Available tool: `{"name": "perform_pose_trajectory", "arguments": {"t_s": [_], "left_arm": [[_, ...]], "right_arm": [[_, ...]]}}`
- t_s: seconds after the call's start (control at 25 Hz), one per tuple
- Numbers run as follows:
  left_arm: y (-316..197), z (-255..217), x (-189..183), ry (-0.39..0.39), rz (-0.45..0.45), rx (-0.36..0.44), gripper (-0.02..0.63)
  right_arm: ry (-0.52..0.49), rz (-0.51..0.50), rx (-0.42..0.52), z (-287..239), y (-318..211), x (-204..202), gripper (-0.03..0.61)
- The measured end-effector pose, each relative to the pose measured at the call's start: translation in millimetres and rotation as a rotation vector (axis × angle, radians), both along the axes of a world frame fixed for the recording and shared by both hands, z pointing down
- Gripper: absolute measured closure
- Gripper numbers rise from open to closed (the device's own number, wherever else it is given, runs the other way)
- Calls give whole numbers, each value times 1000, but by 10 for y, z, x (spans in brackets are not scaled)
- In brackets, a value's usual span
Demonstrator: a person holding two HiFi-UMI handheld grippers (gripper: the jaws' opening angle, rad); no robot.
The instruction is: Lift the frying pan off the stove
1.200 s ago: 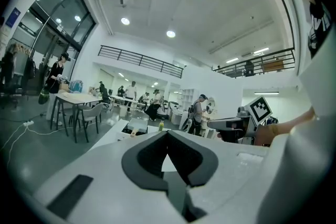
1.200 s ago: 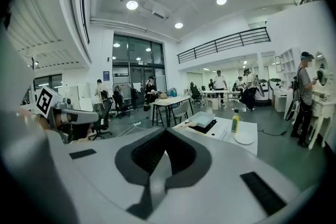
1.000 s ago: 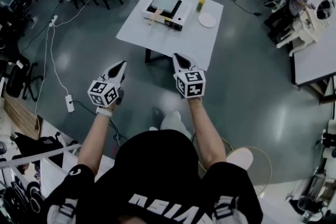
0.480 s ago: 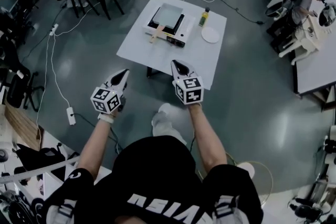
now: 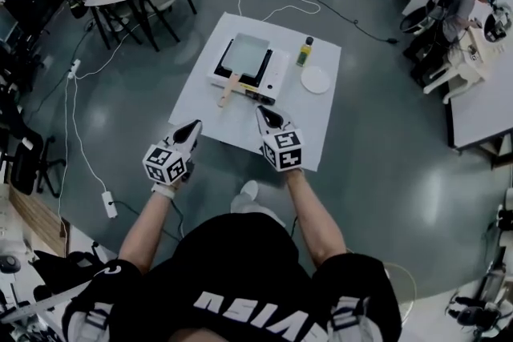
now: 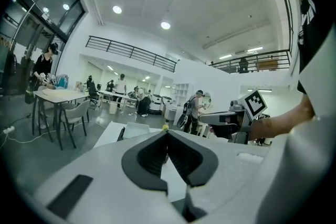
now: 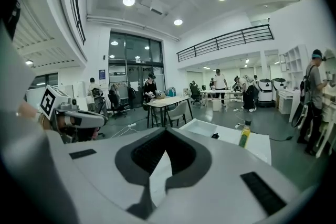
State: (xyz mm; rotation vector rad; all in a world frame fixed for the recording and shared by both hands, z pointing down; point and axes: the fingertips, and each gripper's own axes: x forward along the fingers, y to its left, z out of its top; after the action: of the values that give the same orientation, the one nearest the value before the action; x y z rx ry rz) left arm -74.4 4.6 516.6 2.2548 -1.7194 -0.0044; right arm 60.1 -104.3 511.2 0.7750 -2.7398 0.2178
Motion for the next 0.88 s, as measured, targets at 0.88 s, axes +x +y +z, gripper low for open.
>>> {"name": "perform_pose_trajectory", "arguments": {"t_s": [0.88], "left_arm": [[-1252,190,-474,26,61,-25,615]], "right_arm": [[22,76,-41,242,-1139,-326,583]]}}
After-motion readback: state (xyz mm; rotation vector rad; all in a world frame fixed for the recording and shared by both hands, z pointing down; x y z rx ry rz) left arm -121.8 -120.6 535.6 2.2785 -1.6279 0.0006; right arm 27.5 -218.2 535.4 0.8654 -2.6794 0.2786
